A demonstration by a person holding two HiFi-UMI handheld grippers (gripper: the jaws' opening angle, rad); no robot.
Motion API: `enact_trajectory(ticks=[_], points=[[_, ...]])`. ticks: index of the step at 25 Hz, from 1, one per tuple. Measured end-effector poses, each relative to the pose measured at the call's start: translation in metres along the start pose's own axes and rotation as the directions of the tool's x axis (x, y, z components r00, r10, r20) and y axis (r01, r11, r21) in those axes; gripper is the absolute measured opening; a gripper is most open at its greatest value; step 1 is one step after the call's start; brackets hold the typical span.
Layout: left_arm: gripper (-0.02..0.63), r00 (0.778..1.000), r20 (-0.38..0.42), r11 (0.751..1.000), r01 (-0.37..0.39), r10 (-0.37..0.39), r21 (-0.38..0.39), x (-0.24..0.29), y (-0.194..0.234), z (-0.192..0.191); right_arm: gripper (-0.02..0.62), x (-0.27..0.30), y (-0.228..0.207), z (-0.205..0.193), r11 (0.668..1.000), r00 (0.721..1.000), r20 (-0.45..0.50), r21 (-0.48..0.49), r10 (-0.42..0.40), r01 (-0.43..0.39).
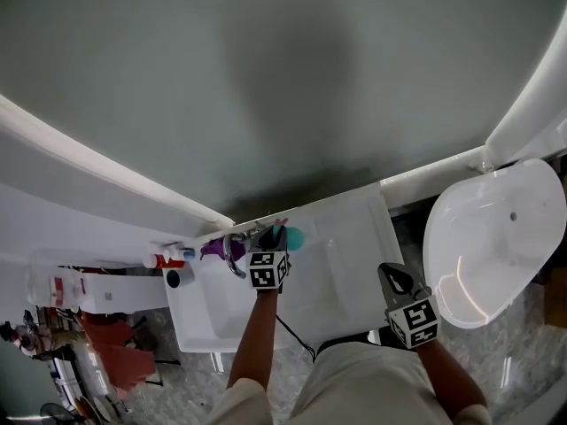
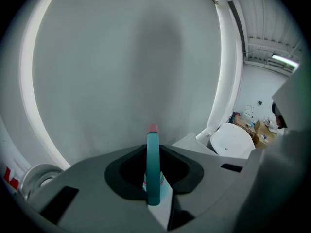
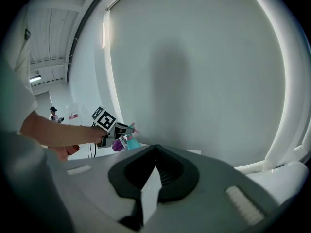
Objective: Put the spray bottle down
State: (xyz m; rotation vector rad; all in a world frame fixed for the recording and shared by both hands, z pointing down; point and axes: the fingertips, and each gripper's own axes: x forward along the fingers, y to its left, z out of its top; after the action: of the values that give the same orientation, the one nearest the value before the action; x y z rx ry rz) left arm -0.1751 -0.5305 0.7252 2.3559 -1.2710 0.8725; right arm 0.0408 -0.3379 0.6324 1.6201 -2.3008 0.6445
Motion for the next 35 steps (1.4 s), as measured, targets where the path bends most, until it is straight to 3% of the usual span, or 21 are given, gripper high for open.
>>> enact_trajectory(ticks=[4, 27, 35], points=[[0.071, 1.000, -0.017, 0.999, -0.019, 0.020, 0.049, 0.020, 0.005, -0.004, 0.011, 0.003, 0.001, -0.005, 1.000, 1.000, -0.016, 0.008, -0.017, 0.017], [0.078, 0.997, 0.032, 0.997, -0.075, 0.075, 0.024, 0.056, 0.022, -0.021, 0.011, 0.009, 0.000, -0.021, 0.999, 0.996, -0.075, -0.025, -0.046, 0.044], [0.206, 0.997, 0.032, 0.997, -0.073, 0.072, 0.015, 0.056, 0.024, -0.017, 0.011, 0.008, 0.004, -0.020, 0.998, 0.996, -0.072, -0.036, -0.045, 0.043]])
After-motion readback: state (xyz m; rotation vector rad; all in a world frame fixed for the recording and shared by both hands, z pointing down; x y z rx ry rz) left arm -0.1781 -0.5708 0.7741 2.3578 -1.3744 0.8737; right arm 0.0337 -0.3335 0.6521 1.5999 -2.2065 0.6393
